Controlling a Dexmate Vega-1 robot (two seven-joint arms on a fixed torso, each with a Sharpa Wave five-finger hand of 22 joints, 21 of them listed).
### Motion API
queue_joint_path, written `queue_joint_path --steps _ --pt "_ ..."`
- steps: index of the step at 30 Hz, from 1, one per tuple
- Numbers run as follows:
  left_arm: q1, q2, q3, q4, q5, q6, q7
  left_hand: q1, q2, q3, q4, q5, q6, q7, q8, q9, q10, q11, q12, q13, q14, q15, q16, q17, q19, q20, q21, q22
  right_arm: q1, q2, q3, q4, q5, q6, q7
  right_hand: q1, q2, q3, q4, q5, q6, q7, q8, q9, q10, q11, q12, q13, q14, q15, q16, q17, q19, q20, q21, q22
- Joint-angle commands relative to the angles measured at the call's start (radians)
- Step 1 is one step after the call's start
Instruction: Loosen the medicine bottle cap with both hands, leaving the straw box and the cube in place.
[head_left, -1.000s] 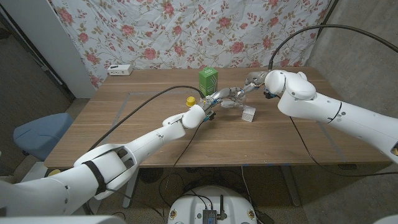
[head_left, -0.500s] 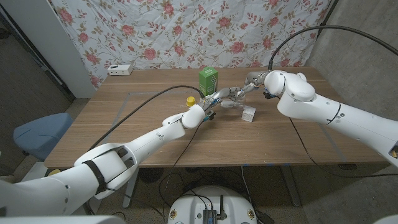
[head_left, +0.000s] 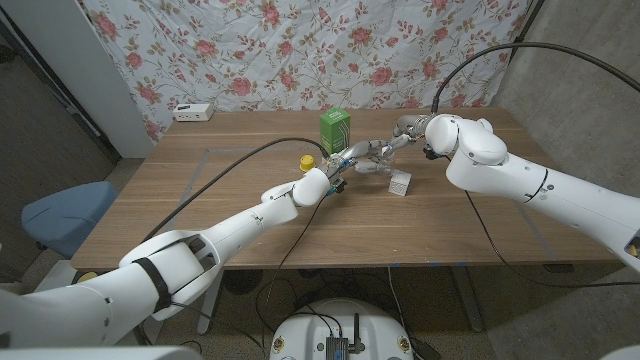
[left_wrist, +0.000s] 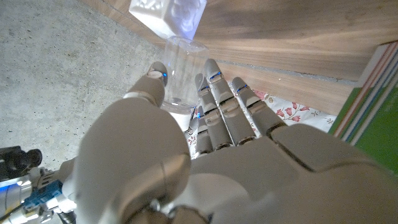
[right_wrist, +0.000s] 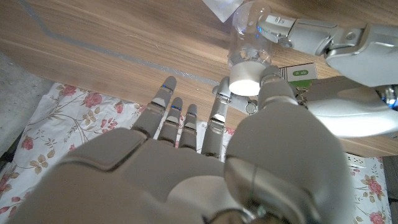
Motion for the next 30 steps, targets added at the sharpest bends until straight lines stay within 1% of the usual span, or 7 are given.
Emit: queue_joint_path --steps 1,5,11,22,30 --pt "-0.006 -0.006 0.001 0.015 -0.002 -0.006 -0.002 -0.003 0.011 0.008 0.005 0.008 0.000 -0.004 -0.001 0.003 0.073 -0.069 0.003 0.006 0.008 -0.066 0.003 0.004 -0.004 -0.025 0.001 0.002 -0.010 0.004 0.012 0.003 -0.005 0.013 -0.007 0.014 0.005 0.006 -0.009 0.004 0.020 -0.007 0.009 0.004 0.016 -0.003 0.005 0.003 0.012 -0.006 0.007 0.003 0.009 -0.003 0.005 0.002" --pt "-0.010 -0.007 0.002 0.020 -0.003 -0.007 -0.005 -0.003 0.012 0.009 0.004 0.008 0.000 -0.003 0.000 0.003 0.072 -0.071 0.003 0.006 0.008 -0.067 0.003 0.004 -0.004 -0.025 0.001 0.002 -0.016 0.005 0.020 0.003 -0.003 0.023 -0.017 0.021 0.007 0.008 -0.012 0.005 0.031 -0.010 0.014 0.003 0.020 -0.003 0.005 0.003 0.015 -0.012 0.007 0.003 0.012 -0.003 0.005 0.002" --pt "-0.015 -0.009 0.003 0.029 -0.006 -0.011 -0.009 -0.003 0.011 0.009 0.004 0.008 0.001 -0.003 0.000 0.003 0.074 -0.071 0.003 0.006 0.008 -0.067 0.003 0.004 -0.004 -0.025 0.001 0.002 -0.022 0.006 0.026 0.003 -0.007 0.027 -0.022 0.028 0.009 0.011 -0.016 0.005 0.041 -0.013 0.019 0.001 0.031 -0.010 0.007 0.003 0.021 -0.019 0.009 0.003 0.017 -0.006 0.006 0.002" --pt "-0.014 -0.008 0.003 0.027 -0.008 -0.007 -0.010 -0.003 0.011 0.009 0.003 0.008 0.001 -0.003 0.000 0.003 0.074 -0.069 0.003 0.006 0.010 -0.067 0.004 0.005 -0.004 -0.026 0.001 0.002 -0.039 0.011 0.044 0.003 0.000 0.036 -0.043 0.030 0.012 0.011 -0.015 0.004 0.044 -0.013 0.021 0.000 0.035 -0.010 0.006 0.003 0.023 -0.022 0.010 0.004 0.020 -0.008 0.005 0.002" --pt "-0.013 -0.008 0.003 0.029 -0.009 -0.006 -0.009 -0.003 0.011 0.009 0.003 0.008 0.000 -0.002 -0.001 0.003 0.075 -0.071 0.004 0.006 0.010 -0.068 0.004 0.005 -0.003 -0.027 0.002 0.002 -0.039 0.013 0.045 0.004 0.001 0.033 -0.038 0.031 0.013 0.010 -0.015 0.003 0.052 -0.014 0.025 -0.002 0.040 -0.012 0.005 0.003 0.026 -0.027 0.011 0.005 0.024 -0.011 0.005 0.002"
